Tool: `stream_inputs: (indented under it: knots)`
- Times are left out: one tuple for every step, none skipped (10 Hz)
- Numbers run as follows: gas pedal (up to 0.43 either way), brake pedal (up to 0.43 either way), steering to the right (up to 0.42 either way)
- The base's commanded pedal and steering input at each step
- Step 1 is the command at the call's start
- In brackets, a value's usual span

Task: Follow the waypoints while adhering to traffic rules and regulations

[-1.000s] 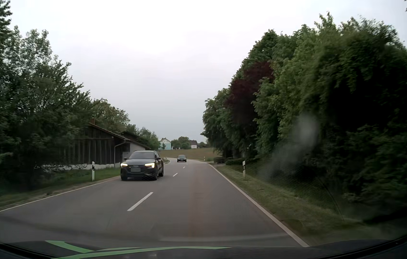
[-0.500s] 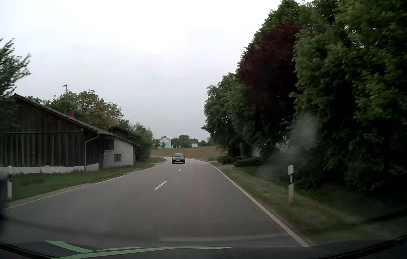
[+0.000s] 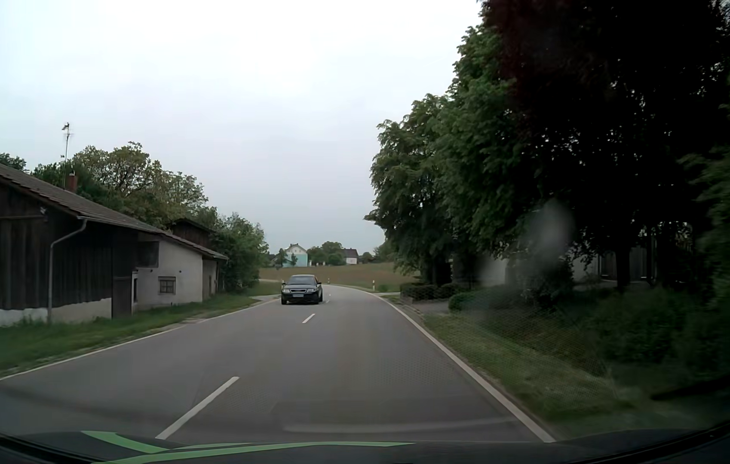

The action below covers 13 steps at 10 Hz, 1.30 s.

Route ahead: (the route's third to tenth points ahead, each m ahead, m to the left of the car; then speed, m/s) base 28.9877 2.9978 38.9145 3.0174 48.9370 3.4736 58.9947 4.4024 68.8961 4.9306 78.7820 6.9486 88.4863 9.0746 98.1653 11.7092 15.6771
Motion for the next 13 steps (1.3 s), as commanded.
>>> stream_inputs:
  knots:
    - [0.020,0.000,-0.003]
    - [0.020,0.000,-0.003]
    - [0.020,0.000,-0.003]
    - [0.020,0.000,-0.003]
    - [0.020,0.000,-0.003]
    - [0.020,0.000,-0.003]
    - [0.020,0.000,-0.004]
    - [0.020,0.000,-0.006]
    - [0.028,0.000,-0.006]
    - [0.039,0.000,-0.007]
    - [0.039,0.000,-0.007]
    - [0.039,0.000,-0.008]
    - [0.039,0.000,-0.010]
